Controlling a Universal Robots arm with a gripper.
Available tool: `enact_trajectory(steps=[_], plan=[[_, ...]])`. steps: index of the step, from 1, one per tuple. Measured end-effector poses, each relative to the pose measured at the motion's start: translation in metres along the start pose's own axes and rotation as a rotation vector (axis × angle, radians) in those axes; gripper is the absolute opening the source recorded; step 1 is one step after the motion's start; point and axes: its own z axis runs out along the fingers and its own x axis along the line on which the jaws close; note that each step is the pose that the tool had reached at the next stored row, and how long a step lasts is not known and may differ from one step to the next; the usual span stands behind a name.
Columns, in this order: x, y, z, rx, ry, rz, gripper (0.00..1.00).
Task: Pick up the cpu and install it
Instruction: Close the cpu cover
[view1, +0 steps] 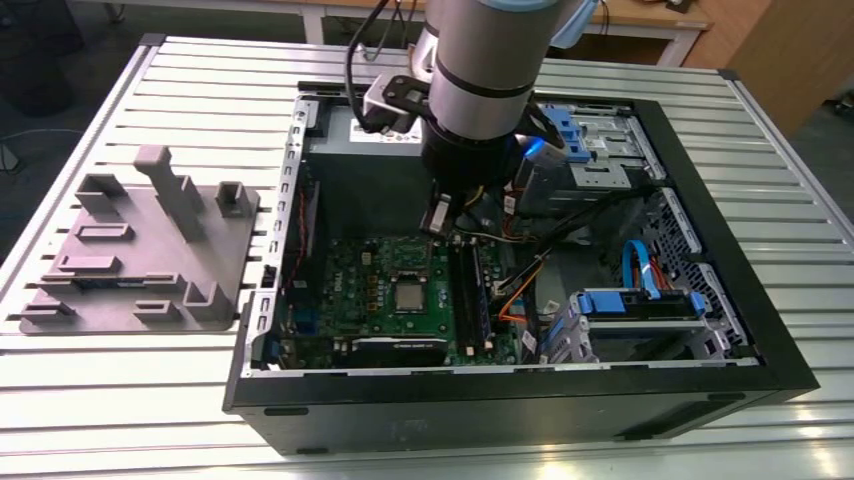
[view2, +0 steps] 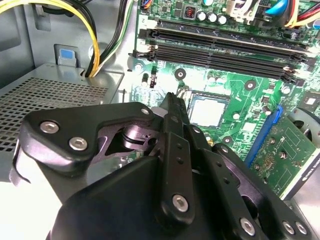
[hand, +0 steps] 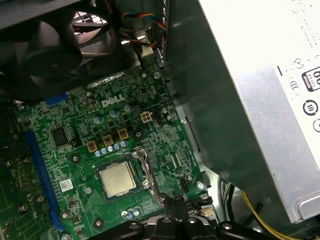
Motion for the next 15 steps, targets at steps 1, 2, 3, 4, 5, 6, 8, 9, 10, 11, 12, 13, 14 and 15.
enact_trajectory(steps=[1,2,3,4,5,6,8,9,10,11,12,13,14,15], plan=[[0.0001,-0.0001,0.0001,0.0001,-0.0001,-0.001,0.10],[0.0001,-0.0001,0.0003,0.0001,0.0001,-0.002,0.10],[0.0002,-0.0001,0.0008,0.0001,0.0001,-0.003,0.10],[0.0002,-0.0002,0.0014,0.0002,0.0002,-0.004,0.10],[0.0002,-0.0002,0.0021,0.0002,0.0003,-0.004,0.10],[0.0002,-0.0003,0.0031,0.0003,0.0003,-0.005,0.10],[0.0003,-0.0004,0.0052,0.0003,0.0003,-0.006,0.10],[0.0003,-0.0005,0.0062,0.0004,0.0004,-0.007,0.10],[0.0003,-0.0005,0.0071,0.0003,0.0003,-0.007,0.10],[0.0003,-0.0006,0.0077,0.0003,0.0003,-0.008,0.10],[0.0003,-0.0006,0.0080,0.0002,0.0005,-0.008,0.10],[0.0004,-0.0006,0.0083,0.0003,0.0006,-0.008,0.10],[0.0004,-0.0006,0.0086,0.0003,0.0007,-0.008,0.10],[0.0003,-0.0006,0.0088,0.0003,0.0007,-0.008,0.10]])
